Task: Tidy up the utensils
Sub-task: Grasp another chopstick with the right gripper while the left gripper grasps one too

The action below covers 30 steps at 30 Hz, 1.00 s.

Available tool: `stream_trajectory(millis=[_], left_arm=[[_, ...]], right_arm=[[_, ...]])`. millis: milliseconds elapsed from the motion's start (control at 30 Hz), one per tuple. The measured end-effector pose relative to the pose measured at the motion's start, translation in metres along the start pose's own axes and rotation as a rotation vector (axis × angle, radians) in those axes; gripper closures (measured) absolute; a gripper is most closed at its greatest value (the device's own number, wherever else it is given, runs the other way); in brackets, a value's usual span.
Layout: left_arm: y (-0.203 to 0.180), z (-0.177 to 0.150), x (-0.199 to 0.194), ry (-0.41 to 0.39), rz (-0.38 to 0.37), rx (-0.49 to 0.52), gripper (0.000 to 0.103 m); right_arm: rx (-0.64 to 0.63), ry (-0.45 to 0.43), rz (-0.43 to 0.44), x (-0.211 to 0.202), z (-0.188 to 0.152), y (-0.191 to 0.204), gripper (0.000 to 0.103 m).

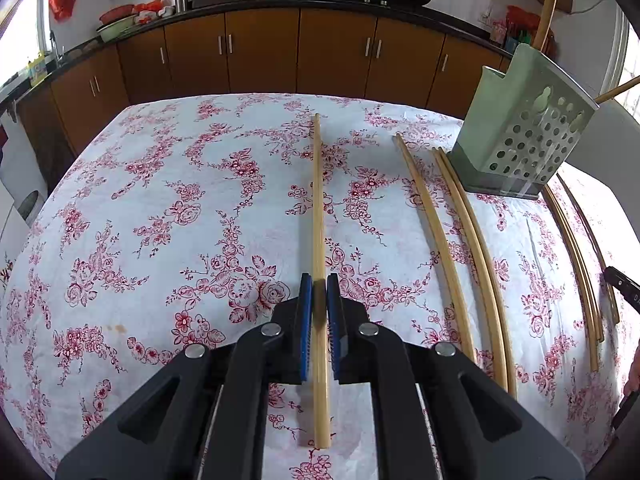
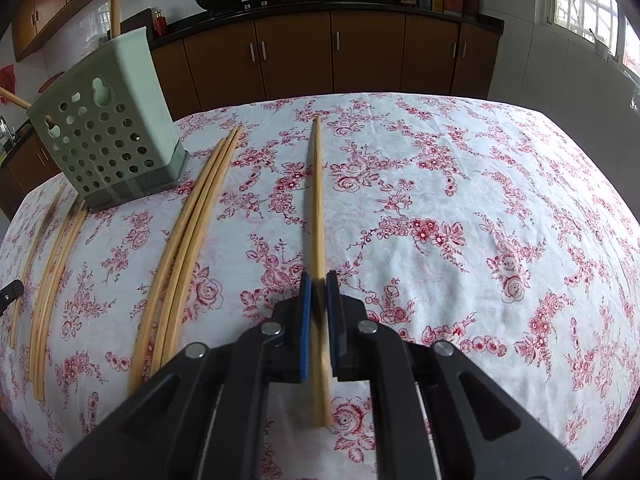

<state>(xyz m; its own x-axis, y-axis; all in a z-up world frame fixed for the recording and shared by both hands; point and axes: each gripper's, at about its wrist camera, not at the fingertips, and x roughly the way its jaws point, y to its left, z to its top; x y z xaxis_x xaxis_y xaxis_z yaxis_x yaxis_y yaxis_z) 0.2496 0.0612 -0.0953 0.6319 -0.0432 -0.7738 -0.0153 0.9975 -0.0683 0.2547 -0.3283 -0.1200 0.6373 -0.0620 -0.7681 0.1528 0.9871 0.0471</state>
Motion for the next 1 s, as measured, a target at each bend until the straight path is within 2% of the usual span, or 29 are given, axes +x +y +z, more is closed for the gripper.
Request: stream_trajectory(millis=[433,1000], left_arm=[[-0.002,-0.001,-0.001,0.001,0.005,0.002,0.094],[-0.005,-0.026,-0.023,0.011,0.005,0.035,0.095]], right_arm=[[-0.007,0.000,-0.007,-0.001,-0.001,0.001,0.094],[-0.019,0.002,0.008,-0.020,-0.011,0.003,0.095]])
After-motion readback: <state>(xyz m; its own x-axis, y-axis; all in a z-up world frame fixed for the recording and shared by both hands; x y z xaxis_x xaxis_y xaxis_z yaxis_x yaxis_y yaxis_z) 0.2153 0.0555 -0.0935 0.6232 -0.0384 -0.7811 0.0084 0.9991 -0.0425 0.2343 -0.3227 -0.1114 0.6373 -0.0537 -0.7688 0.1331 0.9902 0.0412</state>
